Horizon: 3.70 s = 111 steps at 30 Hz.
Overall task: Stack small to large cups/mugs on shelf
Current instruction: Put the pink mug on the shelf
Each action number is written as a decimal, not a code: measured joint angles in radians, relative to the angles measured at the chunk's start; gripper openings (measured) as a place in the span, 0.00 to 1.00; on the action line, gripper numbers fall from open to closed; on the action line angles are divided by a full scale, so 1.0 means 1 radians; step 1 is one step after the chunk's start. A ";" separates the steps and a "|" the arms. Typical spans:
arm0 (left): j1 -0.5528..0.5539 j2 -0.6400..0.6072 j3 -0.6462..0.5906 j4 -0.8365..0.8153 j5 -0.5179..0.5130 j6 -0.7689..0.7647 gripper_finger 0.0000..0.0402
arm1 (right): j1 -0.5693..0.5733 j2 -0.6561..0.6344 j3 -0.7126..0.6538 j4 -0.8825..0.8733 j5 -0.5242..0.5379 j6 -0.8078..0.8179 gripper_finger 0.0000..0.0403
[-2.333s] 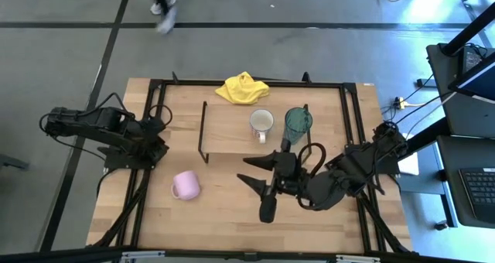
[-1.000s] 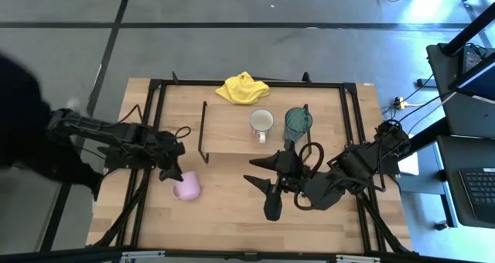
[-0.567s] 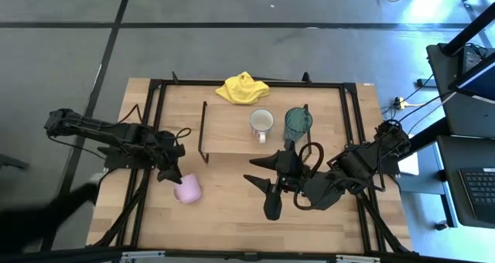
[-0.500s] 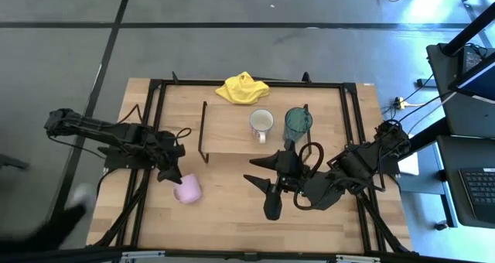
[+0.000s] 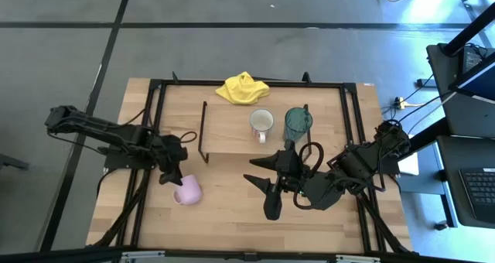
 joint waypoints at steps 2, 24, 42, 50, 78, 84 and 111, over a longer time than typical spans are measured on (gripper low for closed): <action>0.000 0.014 0.000 0.013 0.005 0.002 0.41 | 0.000 0.000 0.000 0.000 0.000 0.001 0.49; -0.001 0.140 0.000 0.158 0.098 0.023 0.41 | 0.000 0.000 0.000 -0.002 0.008 -0.003 0.49; -0.051 0.170 0.002 0.223 0.114 0.048 0.09 | 0.000 0.000 0.000 -0.003 0.008 -0.006 0.49; -0.051 0.158 0.004 0.226 0.146 -0.023 0.03 | -0.003 0.000 0.000 -0.005 0.008 -0.003 0.49; -0.225 0.643 1.428 -1.074 -0.545 -0.187 0.01 | -0.028 -0.004 0.000 -0.062 -0.045 0.001 0.49; -0.216 0.837 1.579 -1.069 -0.445 -0.121 0.01 | -0.026 -0.004 0.000 -0.062 -0.049 0.001 0.49; 0.239 1.013 1.767 -1.014 -0.473 -0.564 0.01 | 0.139 -0.472 0.002 -0.490 0.190 0.060 0.49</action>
